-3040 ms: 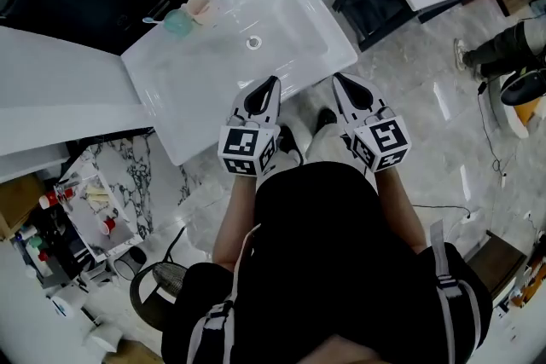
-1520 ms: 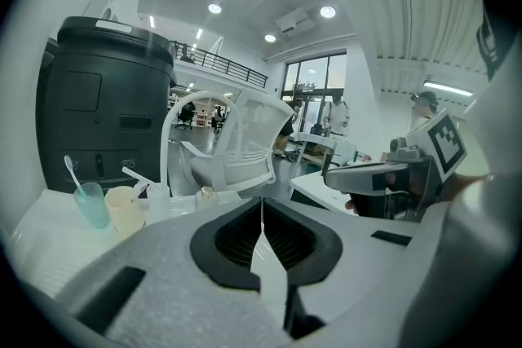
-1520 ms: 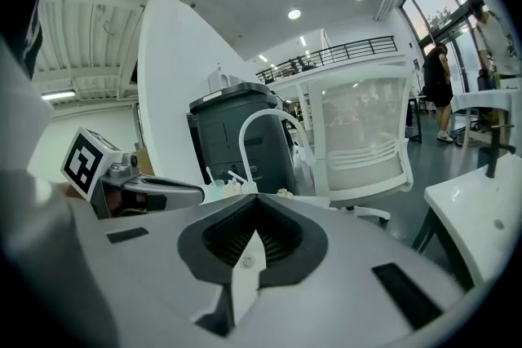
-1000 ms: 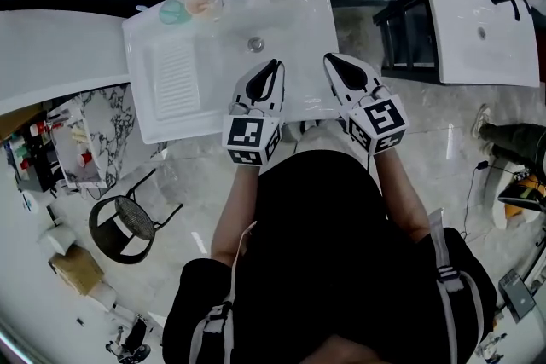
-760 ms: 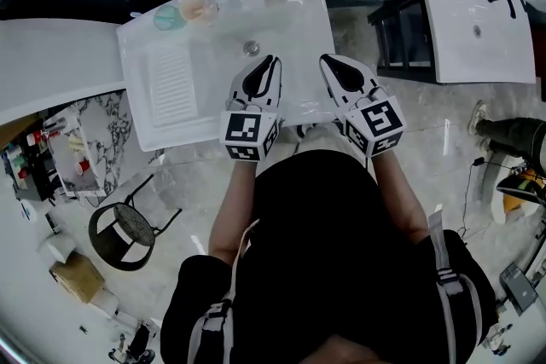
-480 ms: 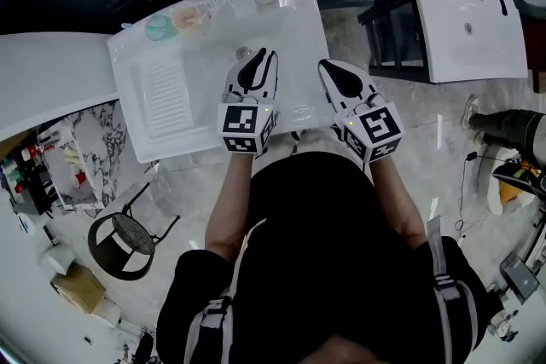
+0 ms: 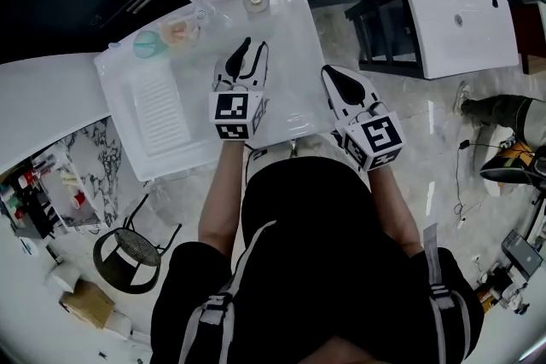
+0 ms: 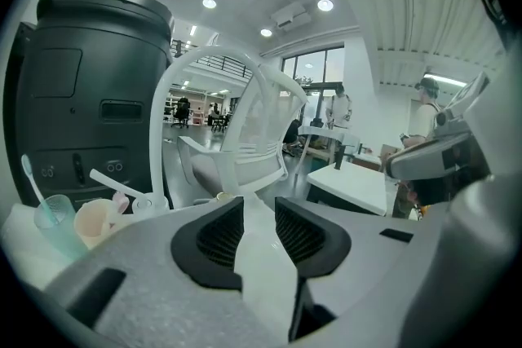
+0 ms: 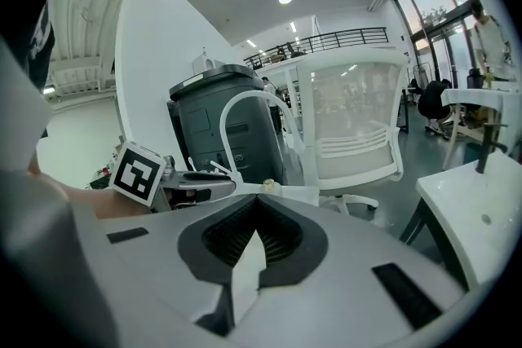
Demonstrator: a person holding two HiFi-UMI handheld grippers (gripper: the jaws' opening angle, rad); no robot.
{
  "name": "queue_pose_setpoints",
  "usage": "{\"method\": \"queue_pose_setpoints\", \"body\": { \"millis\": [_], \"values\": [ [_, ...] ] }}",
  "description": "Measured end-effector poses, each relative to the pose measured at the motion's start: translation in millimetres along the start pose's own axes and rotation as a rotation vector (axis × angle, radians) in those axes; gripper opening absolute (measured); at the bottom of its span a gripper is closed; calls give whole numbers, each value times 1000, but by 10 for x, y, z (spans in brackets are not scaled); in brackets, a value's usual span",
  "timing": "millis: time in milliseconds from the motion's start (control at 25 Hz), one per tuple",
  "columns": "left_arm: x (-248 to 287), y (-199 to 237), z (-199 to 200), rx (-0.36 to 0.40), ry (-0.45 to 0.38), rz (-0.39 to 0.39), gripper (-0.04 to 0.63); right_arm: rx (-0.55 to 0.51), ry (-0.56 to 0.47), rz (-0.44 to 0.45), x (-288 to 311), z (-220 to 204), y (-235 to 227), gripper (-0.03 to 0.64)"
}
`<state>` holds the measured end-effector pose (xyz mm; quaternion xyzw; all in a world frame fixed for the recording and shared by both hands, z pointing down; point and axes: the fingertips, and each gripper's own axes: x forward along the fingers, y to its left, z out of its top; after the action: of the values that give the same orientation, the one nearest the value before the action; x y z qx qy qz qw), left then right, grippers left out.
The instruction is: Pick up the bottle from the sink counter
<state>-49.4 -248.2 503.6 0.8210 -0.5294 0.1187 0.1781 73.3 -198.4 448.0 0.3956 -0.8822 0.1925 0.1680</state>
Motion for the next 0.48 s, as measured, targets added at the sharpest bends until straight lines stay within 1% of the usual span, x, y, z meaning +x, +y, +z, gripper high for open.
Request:
{"method": "queue_pose_setpoints", "body": {
  "millis": [80, 160, 320, 480],
  "values": [
    [86, 58, -55, 42, 17, -2, 125, 5, 4, -11, 23, -5, -14, 5],
    [167, 101, -104, 67, 29, -9, 138, 8, 12, -19, 40, -21, -22, 5],
    [323, 174, -162, 85, 37, -19, 161, 13, 24, -30, 70, -29, -40, 5],
    [482, 242, -251, 86, 49, -23, 183, 24, 30, -43, 108, -41, -78, 5]
  ]
}}
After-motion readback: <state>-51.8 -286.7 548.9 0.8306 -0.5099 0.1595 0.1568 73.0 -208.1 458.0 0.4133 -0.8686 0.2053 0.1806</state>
